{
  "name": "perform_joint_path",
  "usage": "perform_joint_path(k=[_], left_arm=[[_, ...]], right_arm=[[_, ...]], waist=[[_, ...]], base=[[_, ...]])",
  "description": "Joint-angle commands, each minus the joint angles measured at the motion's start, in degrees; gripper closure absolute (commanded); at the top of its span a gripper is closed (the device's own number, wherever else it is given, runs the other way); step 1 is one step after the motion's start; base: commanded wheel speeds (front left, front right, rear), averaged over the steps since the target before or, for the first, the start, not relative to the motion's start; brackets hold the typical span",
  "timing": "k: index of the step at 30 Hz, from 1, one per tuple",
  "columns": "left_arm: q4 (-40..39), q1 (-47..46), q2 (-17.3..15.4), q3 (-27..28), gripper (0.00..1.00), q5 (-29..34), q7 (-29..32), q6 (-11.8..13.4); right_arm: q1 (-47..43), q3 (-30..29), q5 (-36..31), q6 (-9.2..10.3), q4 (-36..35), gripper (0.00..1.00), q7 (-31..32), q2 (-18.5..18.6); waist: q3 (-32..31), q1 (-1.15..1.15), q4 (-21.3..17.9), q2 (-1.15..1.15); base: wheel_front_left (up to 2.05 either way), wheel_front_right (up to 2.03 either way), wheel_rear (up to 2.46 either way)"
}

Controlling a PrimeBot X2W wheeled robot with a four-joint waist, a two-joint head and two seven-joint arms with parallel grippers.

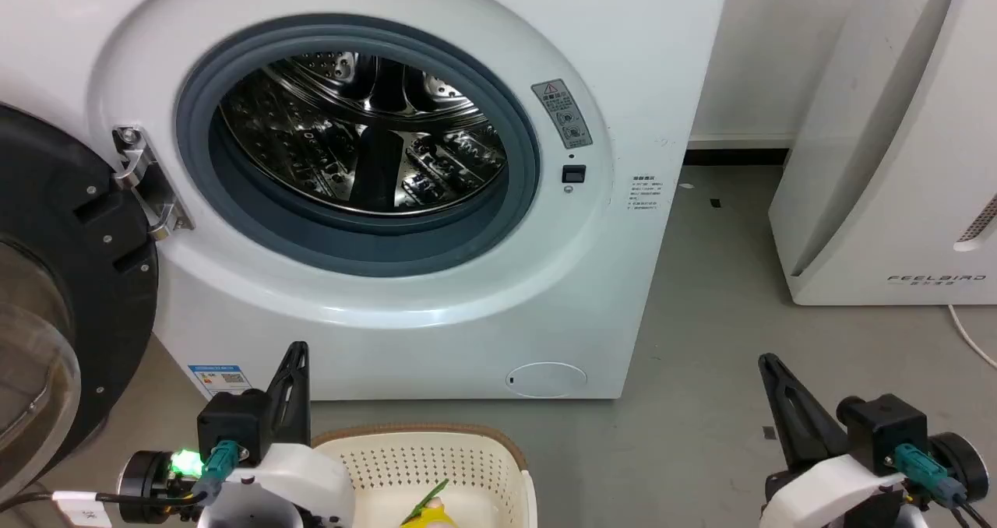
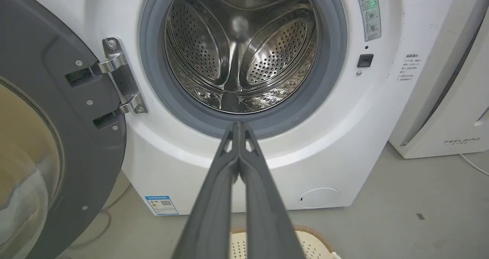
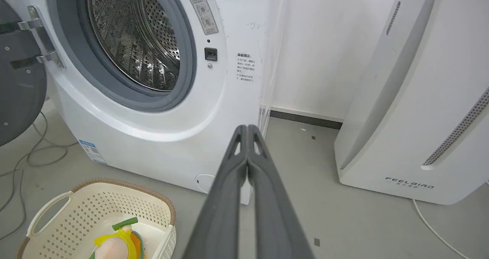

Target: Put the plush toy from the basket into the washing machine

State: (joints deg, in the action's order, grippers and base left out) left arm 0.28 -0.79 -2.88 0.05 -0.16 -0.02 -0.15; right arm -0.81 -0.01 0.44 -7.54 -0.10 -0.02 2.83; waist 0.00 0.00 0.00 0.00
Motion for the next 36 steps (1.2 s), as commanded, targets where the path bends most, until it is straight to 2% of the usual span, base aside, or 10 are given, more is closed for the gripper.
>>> perform_joint_path(k=[1,27,28,29,30,31,36], left_arm=[[-0.28,0.79,0.01,-0.05,1.00,0.16,0.02,0.15],[-0.28,0.79,0.01,-0.05,1.00,0.16,0.02,0.15],[0.00,0.00,0.01,0.00,0.00,0.00,-0.01,0.00],[0.03,-0.01,0.01,0.02,0.00,-0.02,-0.03,0.00],[0.05,-0.01,0.01,0.00,1.00,-0.02,-0.03,0.01],[0.07,-0.02,0.01,0.02,0.00,-0.02,-0.03,0.01],[0.56,-0.31,0.01,-0.34,0.00,-0.16,-0.63,0.41]], right_arm=[[0.81,0.01,-0.44,0.05,0.10,1.00,0.02,0.05],[0.81,0.01,-0.44,0.05,0.10,1.00,0.02,0.05],[0.00,-0.01,0.00,0.00,0.00,0.00,-0.01,0.00],[-0.02,-0.03,0.03,0.00,0.00,0.00,-0.03,0.00],[-0.03,-0.04,0.05,0.00,0.00,1.00,-0.03,0.00],[-0.03,-0.05,0.05,0.00,0.00,0.00,-0.03,0.00],[0.09,-0.68,0.41,0.00,0.09,0.00,-0.63,0.00]], waist=[[0.00,0.00,0.00,0.00],[0.00,0.00,0.00,0.00],[0.00,0.00,0.00,0.00],[0.00,0.00,0.00,0.00],[0.01,0.00,0.00,0.00],[0.01,0.00,0.00,0.00],[0.14,0.00,-0.03,0.00]], base=[[0.00,0.00,0.00],[0.00,0.00,0.00],[0.00,0.00,0.00],[0.00,0.00,0.00],[0.00,0.00,0.00],[0.00,0.00,0.00],[0.00,0.00,0.00]])
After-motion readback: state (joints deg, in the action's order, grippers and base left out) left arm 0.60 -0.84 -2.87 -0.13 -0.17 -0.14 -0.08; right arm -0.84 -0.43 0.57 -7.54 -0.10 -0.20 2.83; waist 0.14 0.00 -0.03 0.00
